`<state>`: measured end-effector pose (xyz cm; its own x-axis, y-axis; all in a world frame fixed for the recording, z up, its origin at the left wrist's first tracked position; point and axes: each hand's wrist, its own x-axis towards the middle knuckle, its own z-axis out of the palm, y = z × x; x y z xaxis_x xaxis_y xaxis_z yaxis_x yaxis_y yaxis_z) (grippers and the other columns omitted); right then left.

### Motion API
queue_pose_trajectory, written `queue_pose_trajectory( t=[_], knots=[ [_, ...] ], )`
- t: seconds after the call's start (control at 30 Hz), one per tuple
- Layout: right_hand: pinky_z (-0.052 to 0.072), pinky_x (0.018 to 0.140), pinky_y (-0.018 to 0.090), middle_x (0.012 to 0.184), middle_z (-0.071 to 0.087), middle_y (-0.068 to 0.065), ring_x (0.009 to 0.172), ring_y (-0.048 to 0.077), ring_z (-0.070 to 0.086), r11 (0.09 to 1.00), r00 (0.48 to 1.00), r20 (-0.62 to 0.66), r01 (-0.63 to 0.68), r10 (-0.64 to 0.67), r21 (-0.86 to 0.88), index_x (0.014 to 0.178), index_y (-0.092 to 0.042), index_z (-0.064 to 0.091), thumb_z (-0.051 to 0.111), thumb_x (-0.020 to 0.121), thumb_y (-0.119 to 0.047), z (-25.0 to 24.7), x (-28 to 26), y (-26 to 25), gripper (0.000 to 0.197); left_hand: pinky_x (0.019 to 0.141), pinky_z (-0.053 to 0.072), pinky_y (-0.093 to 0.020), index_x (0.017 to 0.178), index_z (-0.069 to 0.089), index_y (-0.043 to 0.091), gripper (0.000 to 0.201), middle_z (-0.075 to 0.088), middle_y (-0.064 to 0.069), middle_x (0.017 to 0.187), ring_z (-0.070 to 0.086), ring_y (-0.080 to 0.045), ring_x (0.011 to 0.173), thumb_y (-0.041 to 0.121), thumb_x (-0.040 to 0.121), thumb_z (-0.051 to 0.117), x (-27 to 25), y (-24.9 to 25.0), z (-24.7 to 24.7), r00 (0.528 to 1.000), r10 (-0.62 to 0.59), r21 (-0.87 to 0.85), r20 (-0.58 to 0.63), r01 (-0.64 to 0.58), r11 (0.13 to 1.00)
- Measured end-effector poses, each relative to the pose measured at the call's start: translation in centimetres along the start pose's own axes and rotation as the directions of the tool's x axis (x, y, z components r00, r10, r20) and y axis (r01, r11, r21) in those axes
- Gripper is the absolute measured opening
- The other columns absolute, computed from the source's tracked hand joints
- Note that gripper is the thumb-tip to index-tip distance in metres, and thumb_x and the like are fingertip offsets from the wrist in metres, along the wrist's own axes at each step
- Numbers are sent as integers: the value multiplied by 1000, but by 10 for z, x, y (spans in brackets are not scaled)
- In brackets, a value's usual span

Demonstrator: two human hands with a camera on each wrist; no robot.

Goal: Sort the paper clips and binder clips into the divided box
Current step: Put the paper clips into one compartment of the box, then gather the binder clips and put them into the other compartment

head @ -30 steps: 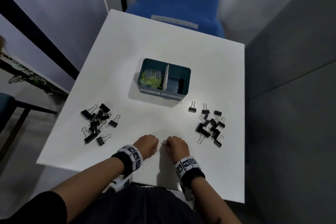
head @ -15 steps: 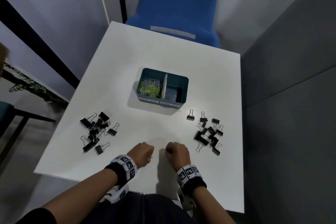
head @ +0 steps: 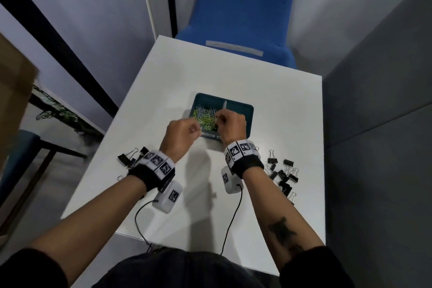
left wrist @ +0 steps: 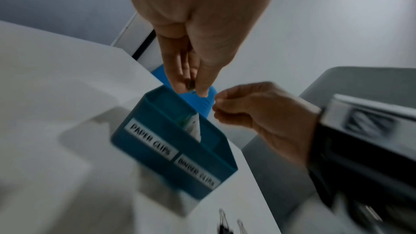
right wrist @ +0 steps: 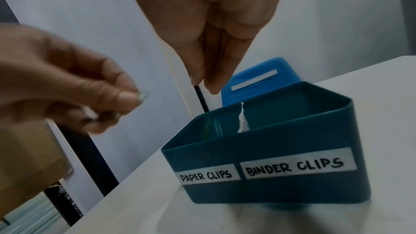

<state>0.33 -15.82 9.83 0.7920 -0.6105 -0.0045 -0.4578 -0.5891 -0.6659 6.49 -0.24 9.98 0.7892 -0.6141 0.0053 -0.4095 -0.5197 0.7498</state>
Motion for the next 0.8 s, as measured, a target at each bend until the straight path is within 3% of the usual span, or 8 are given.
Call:
queue_pose_trajectory(
  t=[0.13, 0.33, 0.43, 0.53, 0.6, 0.7, 0.77, 0.8],
  knots=[
    [53, 67, 29, 80, 72, 2, 69, 19, 64, 999, 995, -85, 45, -45, -5, 86, -16, 71, 59, 84, -5, -6, -27, 22, 17, 68, 53, -22, 81, 70, 12, 5, 68, 2, 72, 63, -9, 69, 12, 81, 74, 44, 19, 5, 998, -3, -19, -66, 2, 1000],
    [43, 65, 22, 88, 72, 4, 70, 17, 61, 994, 993, -108, -61, 52, -86, 95, -14, 71, 61, 87, -10, -21, -82, 93, 13, 75, 55, -35, 90, 72, 13, 6, 72, -1, 86, 65, -17, 78, 13, 88, 66, 48, 1, 19, 1000, 11, 51, 19, -12, 999],
    [46, 75, 34, 98, 68, 10, 93, 28, 59, 966, 985, -94, -161, 145, -201, 100, -11, 70, 62, 86, -13, -38, -94, 142, 16, 69, 49, -33, 91, 69, 17, 8, 69, -1, 90, 60, -20, 84, 16, 91, 61, 24, -32, 9, 999, 38, 220, -28, -31, 975],
    [44, 90, 44, 118, 57, 14, 110, 32, 49, 897, 954, -59, -296, 293, -328, 115, -13, 64, 67, 83, -27, -57, -95, 183, 35, 79, 44, -41, 108, 64, 16, 22, 62, -10, 109, 49, -29, 107, 29, 91, 60, 0, -79, -10, 990, -142, 407, -23, 139, 903],
    [39, 98, 50, 133, 46, 14, 121, 32, 42, 828, 910, -54, -397, 411, -396, 126, -18, 55, 66, 82, -41, -68, -93, 202, 51, 93, 39, -47, 126, 53, 16, 50, 50, -15, 129, 39, -34, 121, 45, 86, 63, -14, -110, -21, 942, -335, 533, -10, 289, 795],
    [32, 104, 57, 149, 27, 14, 134, 34, 27, 762, 835, 0, -502, 550, -409, 140, -26, 37, 67, 77, -56, -75, -88, 224, 76, 106, 28, -57, 145, 22, 25, 93, 18, -14, 152, 18, -41, 136, 72, 74, 60, -37, -151, -32, 778, -628, 612, 7, 493, 618],
    [29, 106, 61, 155, 14, 12, 139, 36, 18, 759, 796, 78, -537, 601, -369, 146, -31, 26, 69, 73, -60, -72, -83, 232, 90, 110, 22, -59, 150, 2, 31, 114, 1, -14, 157, 10, -47, 139, 82, 65, 58, -51, -172, -30, 667, -743, 604, 57, 569, 558],
    [28, 107, 62, 157, 9, 11, 141, 36, 15, 763, 785, 115, -540, 609, -355, 148, -32, 21, 70, 72, -62, -69, -81, 233, 95, 111, 21, -57, 151, -5, 32, 120, -4, -15, 157, 11, -49, 140, 84, 62, 58, -57, -178, -26, 638, -765, 608, 83, 576, 547]
  ],
)
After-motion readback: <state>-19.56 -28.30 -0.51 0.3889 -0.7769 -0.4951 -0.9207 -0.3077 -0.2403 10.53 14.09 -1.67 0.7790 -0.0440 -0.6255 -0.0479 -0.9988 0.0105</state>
